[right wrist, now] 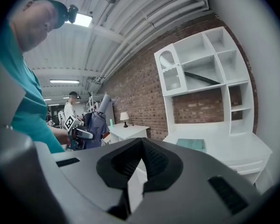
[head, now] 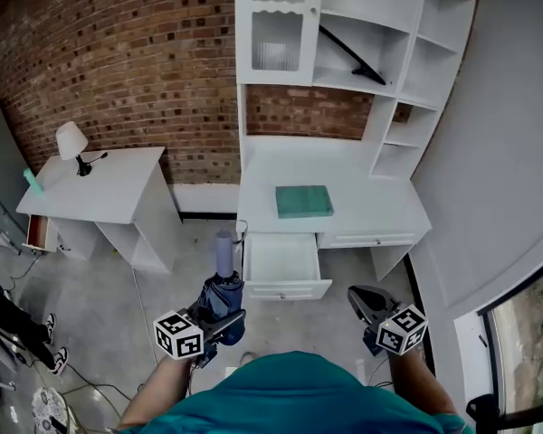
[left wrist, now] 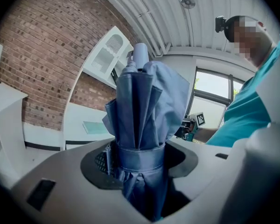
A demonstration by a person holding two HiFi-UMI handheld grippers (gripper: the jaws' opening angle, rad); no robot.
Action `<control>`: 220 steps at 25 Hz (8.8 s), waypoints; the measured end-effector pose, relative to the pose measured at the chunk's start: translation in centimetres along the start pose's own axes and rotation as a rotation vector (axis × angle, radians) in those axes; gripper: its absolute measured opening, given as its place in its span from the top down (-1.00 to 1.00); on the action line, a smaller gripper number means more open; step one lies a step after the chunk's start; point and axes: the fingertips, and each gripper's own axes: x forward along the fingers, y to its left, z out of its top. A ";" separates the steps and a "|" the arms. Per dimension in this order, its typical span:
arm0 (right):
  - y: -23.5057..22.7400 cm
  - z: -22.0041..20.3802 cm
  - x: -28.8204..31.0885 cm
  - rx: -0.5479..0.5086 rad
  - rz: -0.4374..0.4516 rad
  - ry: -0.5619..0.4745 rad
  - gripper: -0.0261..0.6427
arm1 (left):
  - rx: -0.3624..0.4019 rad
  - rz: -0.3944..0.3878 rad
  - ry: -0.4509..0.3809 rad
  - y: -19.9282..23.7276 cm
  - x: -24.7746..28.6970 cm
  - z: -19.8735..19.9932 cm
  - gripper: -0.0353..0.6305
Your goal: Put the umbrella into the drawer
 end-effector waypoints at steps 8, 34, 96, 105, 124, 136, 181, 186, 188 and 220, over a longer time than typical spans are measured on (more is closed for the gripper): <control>-1.5 3.2 9.7 -0.005 -0.037 -0.004 0.86 | -0.010 -0.046 0.035 9.8 1.0 4.1 0.17; -19.0 1.4 16.9 0.017 0.114 0.065 0.86 | -0.064 0.074 0.155 16.8 17.7 5.5 0.17; -28.6 -18.5 21.8 0.127 0.021 0.219 0.86 | 0.213 0.020 1.119 28.9 33.5 -25.7 0.17; -29.2 -20.9 21.3 0.143 0.012 0.243 0.86 | 0.156 0.065 1.179 30.9 34.6 -29.4 0.17; -29.2 -22.5 21.6 0.152 0.023 0.254 0.86 | 0.202 0.146 1.317 33.3 34.4 -34.6 0.12; -28.0 -22.5 23.2 0.157 0.050 0.257 0.85 | 0.223 0.116 1.228 32.4 35.0 -33.5 -0.03; -18.6 -2.1 24.9 0.052 0.180 0.196 0.86 | -0.017 0.102 -0.006 21.0 19.7 7.3 0.84; -18.3 -1.7 24.3 0.084 0.183 0.181 0.86 | -0.028 0.090 -0.058 19.8 19.0 8.0 0.85; -18.1 -1.7 24.4 0.093 0.187 0.177 0.86 | -0.026 0.097 -0.061 19.7 19.0 8.1 0.85; -17.5 -2.0 24.1 0.113 0.208 0.189 0.86 | 0.009 0.099 -0.054 18.5 18.7 8.4 0.85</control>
